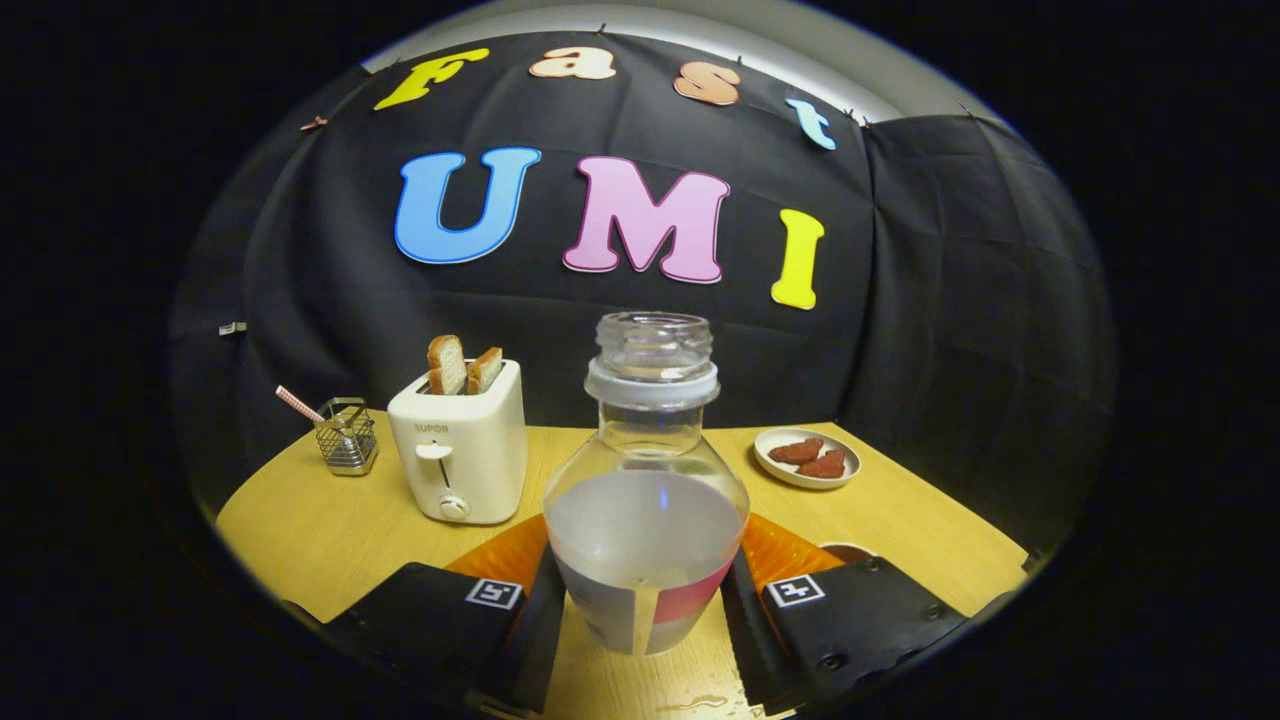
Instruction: Take the bottle from table, then pour the juice into the cup, finally place the bottle on the coaster
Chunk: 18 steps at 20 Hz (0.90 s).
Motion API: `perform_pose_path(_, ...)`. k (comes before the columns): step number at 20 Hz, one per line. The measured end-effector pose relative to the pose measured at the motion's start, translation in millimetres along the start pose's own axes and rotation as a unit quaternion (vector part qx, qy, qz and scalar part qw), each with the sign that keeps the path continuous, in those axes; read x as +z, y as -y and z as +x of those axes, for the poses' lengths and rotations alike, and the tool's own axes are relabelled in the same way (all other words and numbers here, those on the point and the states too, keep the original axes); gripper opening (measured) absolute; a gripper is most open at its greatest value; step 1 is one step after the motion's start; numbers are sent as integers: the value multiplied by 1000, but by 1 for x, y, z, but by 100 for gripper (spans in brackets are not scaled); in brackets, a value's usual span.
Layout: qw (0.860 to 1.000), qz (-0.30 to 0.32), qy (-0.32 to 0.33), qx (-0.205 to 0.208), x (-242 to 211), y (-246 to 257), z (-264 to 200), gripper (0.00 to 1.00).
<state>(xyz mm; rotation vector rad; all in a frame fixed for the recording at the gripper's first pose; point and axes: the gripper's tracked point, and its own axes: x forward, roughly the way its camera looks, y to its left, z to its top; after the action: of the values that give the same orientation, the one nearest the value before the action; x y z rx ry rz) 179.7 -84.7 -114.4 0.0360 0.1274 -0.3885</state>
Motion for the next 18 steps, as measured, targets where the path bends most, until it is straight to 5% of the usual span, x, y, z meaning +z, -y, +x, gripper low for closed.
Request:
perform_pose_path(9, 998, -38, 1, -47, -2, 17, 91, 73)
perform_pose_path(18, 997, 46, -40, -39, -45, 9, 138, 74)
